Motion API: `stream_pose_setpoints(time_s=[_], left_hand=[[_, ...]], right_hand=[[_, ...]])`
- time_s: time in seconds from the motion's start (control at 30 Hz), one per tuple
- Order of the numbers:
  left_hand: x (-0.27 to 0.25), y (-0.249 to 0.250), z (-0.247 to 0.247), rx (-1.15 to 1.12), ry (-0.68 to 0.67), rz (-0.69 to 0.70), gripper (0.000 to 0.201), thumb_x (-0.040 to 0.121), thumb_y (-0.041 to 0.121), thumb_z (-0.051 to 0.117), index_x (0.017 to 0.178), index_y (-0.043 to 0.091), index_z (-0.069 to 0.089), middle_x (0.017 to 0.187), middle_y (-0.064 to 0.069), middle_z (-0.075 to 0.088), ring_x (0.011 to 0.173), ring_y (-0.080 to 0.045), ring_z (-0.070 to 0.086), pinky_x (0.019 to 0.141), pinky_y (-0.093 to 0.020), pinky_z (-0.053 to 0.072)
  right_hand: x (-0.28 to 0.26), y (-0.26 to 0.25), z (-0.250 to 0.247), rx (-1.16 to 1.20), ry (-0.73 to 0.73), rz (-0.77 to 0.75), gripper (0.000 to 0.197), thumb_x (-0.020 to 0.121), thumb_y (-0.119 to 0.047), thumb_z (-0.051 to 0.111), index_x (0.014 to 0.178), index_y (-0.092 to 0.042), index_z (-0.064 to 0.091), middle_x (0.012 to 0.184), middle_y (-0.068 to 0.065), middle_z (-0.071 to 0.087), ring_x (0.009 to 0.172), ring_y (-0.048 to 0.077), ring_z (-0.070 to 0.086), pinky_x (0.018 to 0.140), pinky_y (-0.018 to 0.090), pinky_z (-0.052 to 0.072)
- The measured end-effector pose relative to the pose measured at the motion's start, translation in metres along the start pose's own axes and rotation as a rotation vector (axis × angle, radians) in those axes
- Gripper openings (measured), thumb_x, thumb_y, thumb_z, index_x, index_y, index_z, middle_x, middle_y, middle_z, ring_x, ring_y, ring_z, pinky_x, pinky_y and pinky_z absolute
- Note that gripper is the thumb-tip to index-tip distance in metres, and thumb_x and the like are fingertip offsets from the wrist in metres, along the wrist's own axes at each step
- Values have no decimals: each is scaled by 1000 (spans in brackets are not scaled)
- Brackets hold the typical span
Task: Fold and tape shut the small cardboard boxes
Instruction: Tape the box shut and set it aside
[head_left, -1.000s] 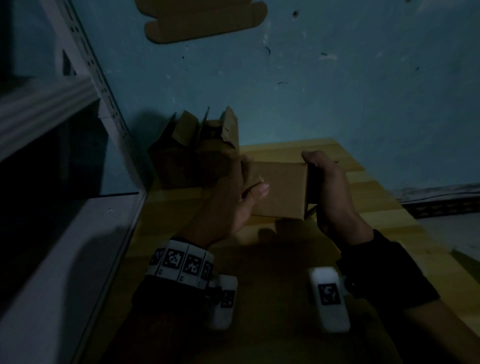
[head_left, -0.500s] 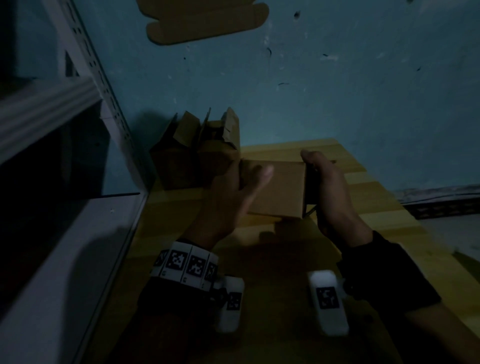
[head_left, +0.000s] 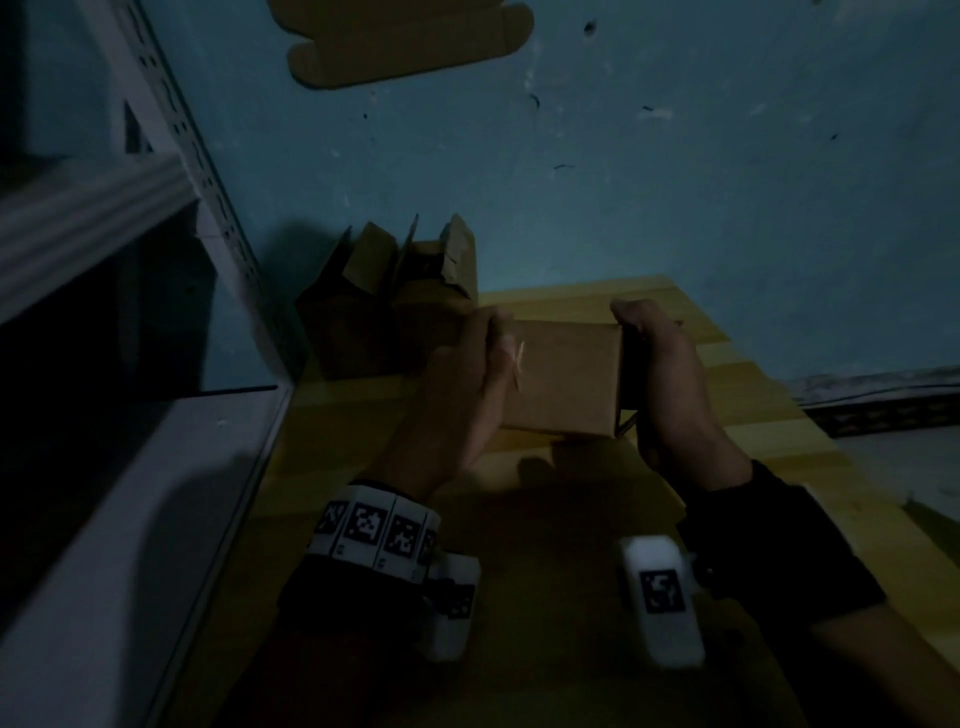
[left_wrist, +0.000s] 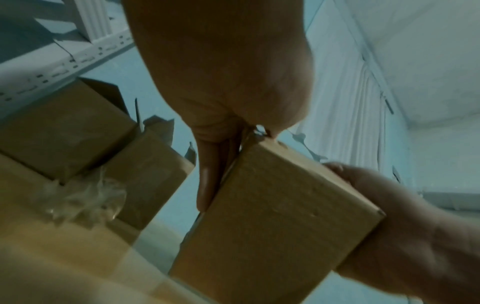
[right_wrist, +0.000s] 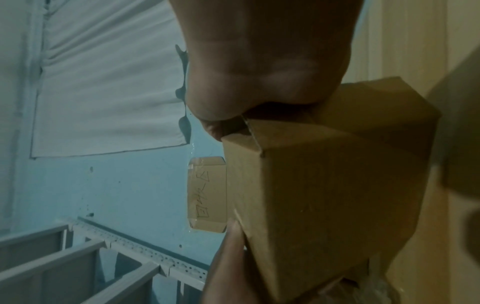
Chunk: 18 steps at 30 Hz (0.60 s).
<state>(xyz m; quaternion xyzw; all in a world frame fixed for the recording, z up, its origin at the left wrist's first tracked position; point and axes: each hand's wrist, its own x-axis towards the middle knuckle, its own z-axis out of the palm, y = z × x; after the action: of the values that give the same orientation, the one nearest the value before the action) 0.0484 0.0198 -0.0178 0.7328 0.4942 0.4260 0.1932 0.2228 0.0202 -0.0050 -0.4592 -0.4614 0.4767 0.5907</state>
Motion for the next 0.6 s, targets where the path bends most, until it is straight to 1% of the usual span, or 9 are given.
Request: stream_pose_setpoints(time_s=[0.07, 0.1, 0.17, 0.2, 0.27, 0.37, 0.4, 0.5, 0.6], left_hand=[[1, -3, -2, -70, 31, 9, 42, 105, 39, 39, 136, 13, 51, 87, 15, 58, 71, 11, 54, 70, -17, 48], [1, -3, -2, -108, 44, -8, 49, 101, 47, 41, 135, 15, 52, 88, 16, 58, 76, 13, 52, 74, -15, 47], [0, 0, 1, -137, 22, -54, 63, 90, 67, 48, 133, 21, 51, 86, 12, 61, 69, 6, 58, 66, -16, 49], [0, 1, 4, -124, 8, -81, 68, 85, 72, 52, 132, 23, 49, 91, 10, 64, 71, 2, 63, 64, -19, 53], [-1, 0, 7, -83, 12, -85, 66, 84, 69, 52, 131, 22, 46, 96, 6, 65, 76, -4, 66, 63, -26, 58], [-1, -3, 9, -48, 50, -18, 41, 99, 46, 46, 128, 17, 48, 78, 5, 60, 60, -3, 60, 51, -20, 48], [-1, -4, 8, -39, 57, -5, 39, 102, 41, 44, 130, 15, 48, 75, 4, 58, 56, -4, 58, 47, -19, 45], [-1, -4, 7, 3, 40, -15, 42, 105, 36, 36, 140, 15, 42, 76, 2, 58, 53, -6, 56, 43, -21, 44], [0, -3, 7, 8, 33, -66, 42, 106, 34, 32, 145, 19, 38, 72, 3, 54, 46, 0, 52, 39, -15, 37]], right_hand=[[0, -2, -1, 14, -5, 11, 36, 102, -41, 48, 69, -26, 51, 62, -12, 58, 65, 12, 60, 65, 32, 43], [0, -2, -1, 14, -7, 13, 36, 102, -41, 48, 70, -26, 51, 62, -12, 58, 65, 12, 59, 64, 31, 43], [0, -2, 0, 4, -15, 6, 37, 102, -41, 48, 68, -27, 54, 63, -11, 60, 66, 12, 61, 61, 30, 45], [0, -2, 1, -2, -19, 6, 38, 102, -41, 48, 67, -28, 56, 65, -9, 62, 67, 14, 63, 58, 29, 47], [0, -1, 2, -4, -13, 13, 39, 101, -42, 49, 65, -30, 58, 68, -7, 63, 67, 15, 65, 54, 27, 48], [1, -1, 3, 5, 0, 1, 39, 101, -40, 49, 64, -28, 54, 63, -10, 60, 63, 12, 63, 57, 28, 46], [1, -1, 2, 5, 4, -8, 40, 101, -40, 49, 64, -28, 54, 63, -10, 59, 63, 13, 62, 59, 29, 45], [1, -1, 3, -5, -4, -23, 46, 101, -42, 49, 56, -33, 55, 62, -13, 58, 64, 12, 61, 60, 30, 44], [1, 0, 2, -1, 12, -29, 41, 99, -43, 52, 59, -32, 52, 65, -11, 56, 65, 12, 60, 63, 31, 44]])
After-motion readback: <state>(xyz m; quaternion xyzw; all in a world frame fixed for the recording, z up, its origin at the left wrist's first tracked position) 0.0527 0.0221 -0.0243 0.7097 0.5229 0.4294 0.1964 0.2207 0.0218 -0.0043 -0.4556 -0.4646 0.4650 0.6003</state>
